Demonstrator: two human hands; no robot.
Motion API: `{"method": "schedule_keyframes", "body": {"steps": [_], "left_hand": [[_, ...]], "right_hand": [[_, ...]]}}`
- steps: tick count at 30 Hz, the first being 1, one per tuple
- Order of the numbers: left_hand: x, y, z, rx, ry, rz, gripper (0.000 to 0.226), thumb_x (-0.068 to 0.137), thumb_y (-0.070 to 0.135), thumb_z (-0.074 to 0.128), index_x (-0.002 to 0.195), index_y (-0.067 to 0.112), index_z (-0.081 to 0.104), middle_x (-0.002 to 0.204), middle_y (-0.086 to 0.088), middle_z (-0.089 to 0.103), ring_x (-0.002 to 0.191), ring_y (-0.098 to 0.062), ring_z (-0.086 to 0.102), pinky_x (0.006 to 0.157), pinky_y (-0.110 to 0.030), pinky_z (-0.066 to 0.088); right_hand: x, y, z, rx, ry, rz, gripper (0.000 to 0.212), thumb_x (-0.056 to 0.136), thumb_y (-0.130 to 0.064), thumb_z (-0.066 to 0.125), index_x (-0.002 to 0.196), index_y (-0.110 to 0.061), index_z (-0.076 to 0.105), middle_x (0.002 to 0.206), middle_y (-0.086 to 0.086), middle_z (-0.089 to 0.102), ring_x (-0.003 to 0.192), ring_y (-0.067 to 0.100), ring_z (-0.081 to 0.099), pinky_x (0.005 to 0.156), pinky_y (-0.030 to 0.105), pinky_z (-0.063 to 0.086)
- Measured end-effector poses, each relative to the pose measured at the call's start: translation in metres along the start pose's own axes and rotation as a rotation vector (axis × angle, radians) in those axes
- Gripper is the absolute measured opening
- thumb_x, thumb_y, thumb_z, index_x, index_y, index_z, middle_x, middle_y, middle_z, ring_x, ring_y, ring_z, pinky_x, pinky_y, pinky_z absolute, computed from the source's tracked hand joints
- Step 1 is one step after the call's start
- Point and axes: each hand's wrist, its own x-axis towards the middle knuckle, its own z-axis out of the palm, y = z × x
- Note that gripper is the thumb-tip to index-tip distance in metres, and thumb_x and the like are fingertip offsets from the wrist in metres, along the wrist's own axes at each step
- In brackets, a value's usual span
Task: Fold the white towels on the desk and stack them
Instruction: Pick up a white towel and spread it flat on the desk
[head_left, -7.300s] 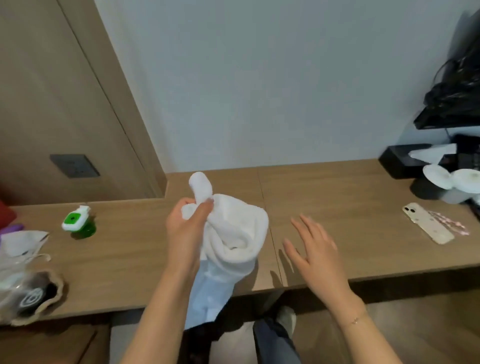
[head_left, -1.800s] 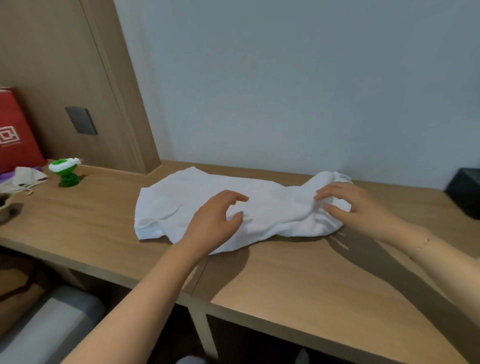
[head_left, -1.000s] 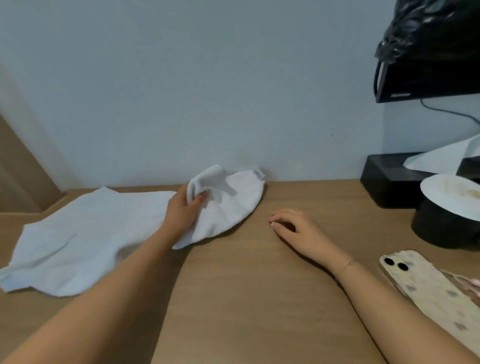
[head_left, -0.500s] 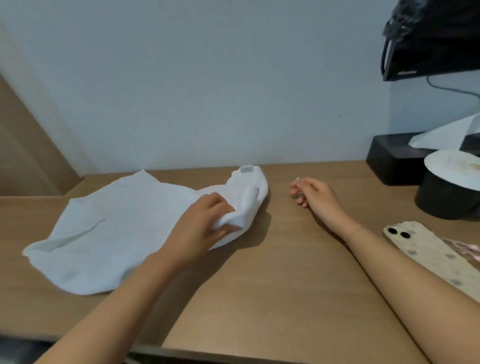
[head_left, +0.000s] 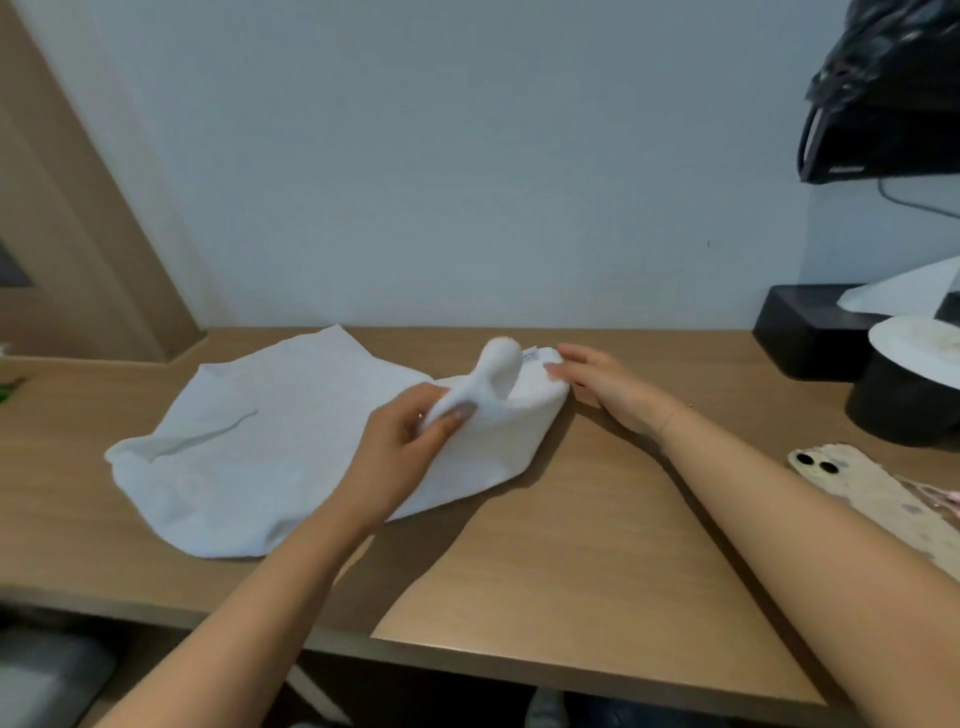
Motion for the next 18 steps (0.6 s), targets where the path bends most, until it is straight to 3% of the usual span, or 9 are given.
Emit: {"method": "schedule_keyframes", "body": {"steps": [2, 4, 6, 9, 11, 14, 15, 18], "left_hand": [[0.013, 0.007, -0.013, -0.041, 0.037, -0.041, 0.016, 0.096, 0.034, 0.059, 0.089, 0.025, 0.070, 0.083, 0.010, 0.068, 0.075, -0.005, 0.060, 0.066, -0.010, 0.041], [0.028, 0.011, -0.028, -0.090, 0.075, -0.063, 0.014, 0.097, 0.033, 0.058, 0.094, 0.031, 0.072, 0.087, 0.016, 0.071, 0.080, 0.001, 0.063, 0.067, -0.006, 0.043], [0.045, 0.013, -0.041, -0.125, 0.120, -0.079, 0.016, 0.098, 0.033, 0.057, 0.091, 0.030, 0.071, 0.083, 0.016, 0.071, 0.077, 0.000, 0.063, 0.067, -0.009, 0.045], [0.071, 0.010, -0.059, -0.181, 0.222, -0.097, 0.025, 0.098, 0.029, 0.058, 0.078, 0.015, 0.064, 0.069, 0.006, 0.058, 0.066, -0.009, 0.052, 0.063, -0.024, 0.041], [0.089, 0.004, -0.066, -0.165, 0.255, -0.119, 0.028, 0.098, 0.028, 0.058, 0.080, 0.006, 0.062, 0.071, 0.000, 0.053, 0.066, -0.013, 0.047, 0.063, -0.029, 0.037], [0.110, -0.004, -0.060, -0.090, 0.229, -0.143, 0.032, 0.096, 0.028, 0.060, 0.085, -0.002, 0.062, 0.072, -0.005, 0.050, 0.068, -0.015, 0.044, 0.064, -0.031, 0.034], [0.116, -0.007, -0.054, -0.068, 0.219, -0.157, 0.035, 0.096, 0.029, 0.060, 0.085, -0.004, 0.061, 0.072, -0.006, 0.049, 0.068, -0.015, 0.042, 0.064, -0.031, 0.033], [0.122, -0.017, -0.030, 0.091, 0.146, -0.209, 0.033, 0.097, 0.033, 0.058, 0.088, 0.001, 0.062, 0.077, -0.003, 0.055, 0.072, -0.017, 0.048, 0.068, -0.030, 0.036]], "right_hand": [[0.003, -0.007, 0.006, -0.041, -0.023, 0.024, 0.033, 0.091, -0.021, 0.066, 0.121, -0.007, 0.062, 0.112, 0.005, 0.068, 0.092, 0.013, 0.065, 0.079, 0.024, 0.051], [0.002, -0.015, 0.008, -0.150, 0.009, -0.011, 0.027, 0.090, -0.027, 0.068, 0.109, -0.008, 0.067, 0.092, 0.003, 0.068, 0.073, 0.009, 0.061, 0.063, 0.020, 0.046], [-0.003, -0.025, 0.006, -0.230, 0.044, -0.058, 0.019, 0.090, -0.031, 0.067, 0.097, -0.014, 0.068, 0.087, 0.001, 0.068, 0.072, 0.012, 0.060, 0.064, 0.022, 0.045], [-0.019, -0.048, -0.004, -0.212, 0.114, -0.133, 0.014, 0.092, -0.031, 0.064, 0.089, -0.018, 0.062, 0.082, 0.002, 0.068, 0.071, 0.013, 0.062, 0.065, 0.025, 0.048], [-0.036, -0.067, -0.011, -0.126, 0.165, -0.172, 0.014, 0.094, -0.032, 0.061, 0.088, -0.019, 0.060, 0.075, -0.001, 0.065, 0.066, 0.014, 0.060, 0.057, 0.023, 0.046], [-0.053, -0.093, -0.025, 0.141, 0.215, -0.128, 0.028, 0.096, -0.032, 0.058, 0.107, -0.008, 0.065, 0.088, 0.007, 0.062, 0.080, 0.021, 0.058, 0.072, 0.028, 0.044], [-0.056, -0.099, -0.028, 0.230, 0.225, -0.079, 0.028, 0.097, -0.029, 0.057, 0.107, -0.004, 0.064, 0.088, 0.009, 0.061, 0.076, 0.020, 0.059, 0.071, 0.027, 0.046], [-0.058, -0.107, -0.038, 0.450, 0.259, 0.063, 0.025, 0.102, -0.016, 0.046, 0.082, -0.007, 0.055, 0.063, 0.003, 0.055, 0.042, 0.008, 0.056, 0.045, 0.018, 0.049]]}}
